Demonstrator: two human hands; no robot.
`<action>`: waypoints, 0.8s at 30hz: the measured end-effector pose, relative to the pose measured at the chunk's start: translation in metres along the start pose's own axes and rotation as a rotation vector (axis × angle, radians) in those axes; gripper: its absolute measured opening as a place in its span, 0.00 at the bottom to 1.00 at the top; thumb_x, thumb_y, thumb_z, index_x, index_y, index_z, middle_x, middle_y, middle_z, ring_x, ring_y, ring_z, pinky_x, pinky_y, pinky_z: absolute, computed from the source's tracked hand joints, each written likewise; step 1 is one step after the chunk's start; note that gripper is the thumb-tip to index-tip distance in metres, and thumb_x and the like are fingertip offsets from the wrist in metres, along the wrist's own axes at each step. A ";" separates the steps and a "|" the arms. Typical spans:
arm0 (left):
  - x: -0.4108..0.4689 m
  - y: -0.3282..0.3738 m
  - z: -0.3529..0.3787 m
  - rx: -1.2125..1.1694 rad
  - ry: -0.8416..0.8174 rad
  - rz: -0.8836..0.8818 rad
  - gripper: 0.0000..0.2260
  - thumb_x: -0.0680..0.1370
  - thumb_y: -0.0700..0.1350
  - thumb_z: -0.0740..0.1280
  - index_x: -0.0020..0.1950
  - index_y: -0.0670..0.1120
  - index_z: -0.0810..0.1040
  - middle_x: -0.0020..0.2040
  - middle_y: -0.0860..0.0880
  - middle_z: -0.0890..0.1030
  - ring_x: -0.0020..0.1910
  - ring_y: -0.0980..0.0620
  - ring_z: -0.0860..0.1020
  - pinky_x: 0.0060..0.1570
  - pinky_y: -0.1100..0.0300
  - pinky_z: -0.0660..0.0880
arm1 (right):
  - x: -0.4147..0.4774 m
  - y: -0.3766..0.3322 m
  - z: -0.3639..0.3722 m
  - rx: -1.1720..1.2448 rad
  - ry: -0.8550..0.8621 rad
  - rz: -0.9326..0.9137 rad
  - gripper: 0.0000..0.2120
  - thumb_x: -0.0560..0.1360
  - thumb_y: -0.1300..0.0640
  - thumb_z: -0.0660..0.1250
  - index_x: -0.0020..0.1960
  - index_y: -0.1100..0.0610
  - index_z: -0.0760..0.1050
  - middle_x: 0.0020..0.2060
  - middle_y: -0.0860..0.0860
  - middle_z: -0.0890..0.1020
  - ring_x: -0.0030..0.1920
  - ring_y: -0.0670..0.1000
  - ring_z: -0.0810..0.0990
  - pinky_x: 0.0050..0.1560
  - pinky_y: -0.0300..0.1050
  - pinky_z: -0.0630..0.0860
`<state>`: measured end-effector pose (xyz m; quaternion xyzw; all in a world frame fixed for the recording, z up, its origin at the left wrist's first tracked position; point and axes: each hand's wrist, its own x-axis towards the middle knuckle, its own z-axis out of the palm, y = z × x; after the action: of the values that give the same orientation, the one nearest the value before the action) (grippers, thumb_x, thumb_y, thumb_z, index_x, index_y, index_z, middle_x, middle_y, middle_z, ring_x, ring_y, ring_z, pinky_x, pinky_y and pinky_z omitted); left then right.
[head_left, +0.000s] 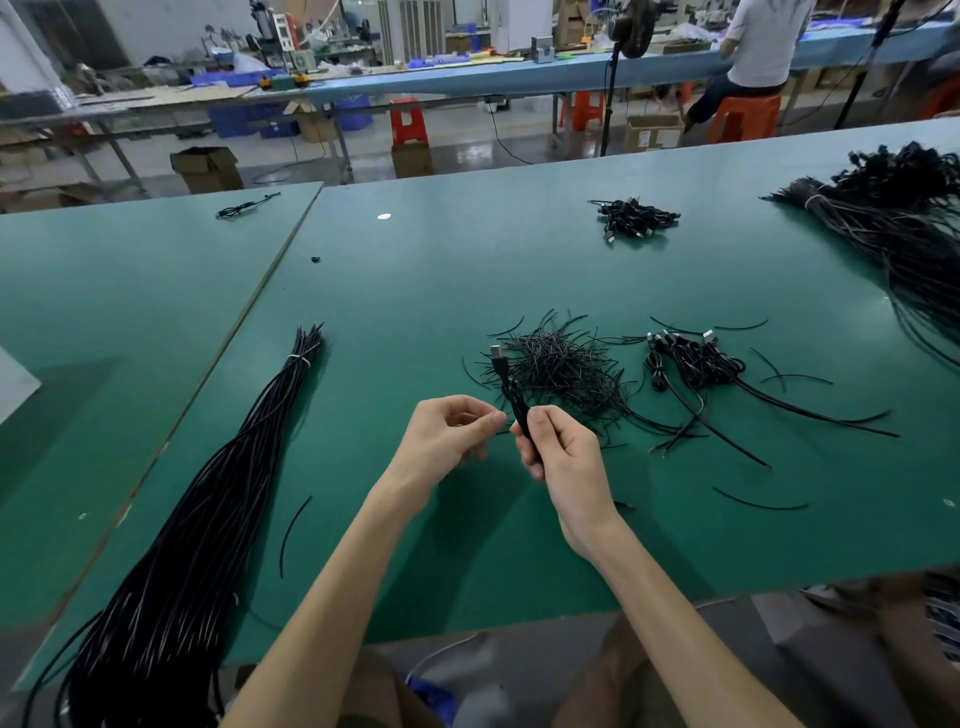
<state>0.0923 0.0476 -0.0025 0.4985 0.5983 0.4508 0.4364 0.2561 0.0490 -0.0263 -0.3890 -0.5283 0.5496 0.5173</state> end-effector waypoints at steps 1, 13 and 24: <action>-0.003 0.002 0.000 -0.019 -0.044 0.016 0.09 0.78 0.46 0.75 0.49 0.41 0.84 0.34 0.48 0.82 0.32 0.54 0.76 0.31 0.64 0.71 | 0.000 0.000 0.000 -0.012 -0.005 -0.004 0.15 0.86 0.54 0.60 0.45 0.57 0.79 0.33 0.49 0.76 0.35 0.46 0.71 0.32 0.38 0.68; -0.017 0.005 -0.012 -0.128 -0.121 0.075 0.08 0.79 0.40 0.73 0.51 0.34 0.81 0.40 0.40 0.80 0.35 0.49 0.79 0.42 0.58 0.80 | -0.001 0.001 0.003 -0.121 -0.051 -0.038 0.13 0.86 0.52 0.61 0.46 0.53 0.79 0.30 0.47 0.74 0.33 0.48 0.69 0.32 0.42 0.67; -0.025 0.001 0.002 -0.197 -0.104 0.056 0.10 0.78 0.43 0.74 0.51 0.36 0.80 0.38 0.42 0.81 0.35 0.48 0.80 0.42 0.56 0.81 | -0.001 0.001 0.002 -0.048 -0.019 -0.022 0.09 0.85 0.53 0.63 0.54 0.53 0.81 0.30 0.48 0.75 0.33 0.45 0.71 0.31 0.38 0.68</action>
<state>0.0976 0.0231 -0.0006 0.4925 0.5135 0.4930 0.5007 0.2543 0.0480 -0.0267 -0.3902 -0.5502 0.5349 0.5089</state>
